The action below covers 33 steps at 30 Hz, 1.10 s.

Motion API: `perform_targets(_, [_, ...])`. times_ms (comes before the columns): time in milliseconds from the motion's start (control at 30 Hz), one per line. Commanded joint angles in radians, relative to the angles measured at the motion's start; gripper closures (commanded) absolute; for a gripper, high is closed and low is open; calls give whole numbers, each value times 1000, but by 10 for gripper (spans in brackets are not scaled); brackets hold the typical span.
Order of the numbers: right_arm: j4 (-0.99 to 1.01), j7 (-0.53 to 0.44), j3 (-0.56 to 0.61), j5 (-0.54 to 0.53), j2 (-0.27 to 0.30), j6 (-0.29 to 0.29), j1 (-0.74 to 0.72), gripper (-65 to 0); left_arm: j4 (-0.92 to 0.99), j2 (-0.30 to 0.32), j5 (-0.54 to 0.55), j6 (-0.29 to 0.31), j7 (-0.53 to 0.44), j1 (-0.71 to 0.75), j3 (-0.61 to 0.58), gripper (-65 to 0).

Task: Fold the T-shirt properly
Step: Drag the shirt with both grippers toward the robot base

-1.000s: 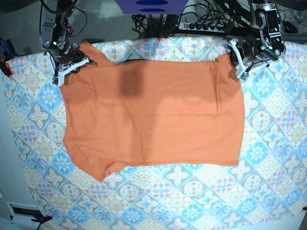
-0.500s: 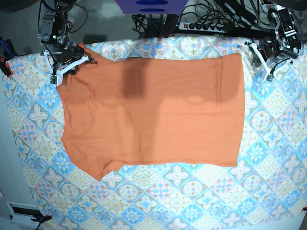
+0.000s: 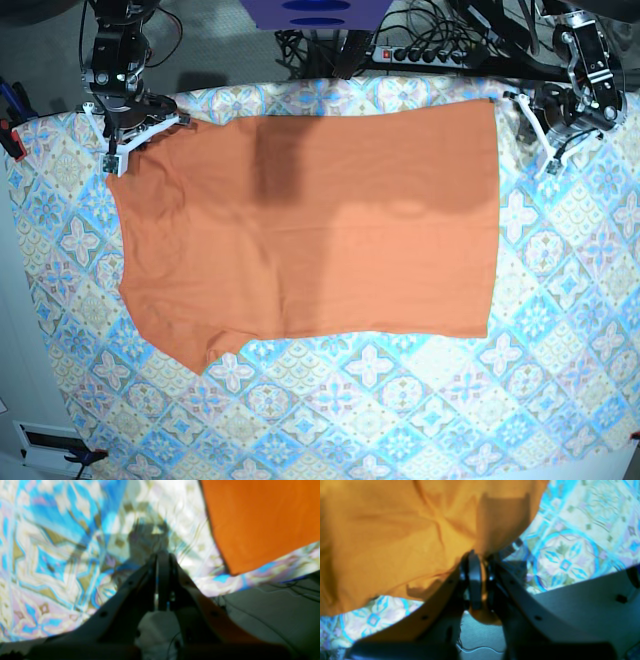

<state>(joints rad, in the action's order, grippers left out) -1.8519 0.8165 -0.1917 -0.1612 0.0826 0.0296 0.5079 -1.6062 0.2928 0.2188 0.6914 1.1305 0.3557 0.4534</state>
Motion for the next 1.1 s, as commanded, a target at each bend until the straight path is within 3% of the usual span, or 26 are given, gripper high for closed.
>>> perform_targets(0, [-16,-15,-2,-1,6,3,1,0,-21,29,17,7,-7,6,-20,-10])
perform_targets(167, [-13,-13,-2,-1,6,3,-32,0,-115,47,29,7,-7,76,-29,-149])
perform_targets(267, [1,-13,-1,1,6,3,-33,0,-162,46,29,7,-7,95,-29,-192])
perform_targets(667, [1,-13,-1,1,6,3,-28,0,91,32,26,7,-11,10,-41,-202])
perform_targets(867, [1,-13,-1,1,6,3,-28,0,102,29,34,7,-11,13,-147,-198])
perform_targets(1067, [1,-13,-1,1,6,3,-28,0,83,38,156,7,-7,16,-141,-197])
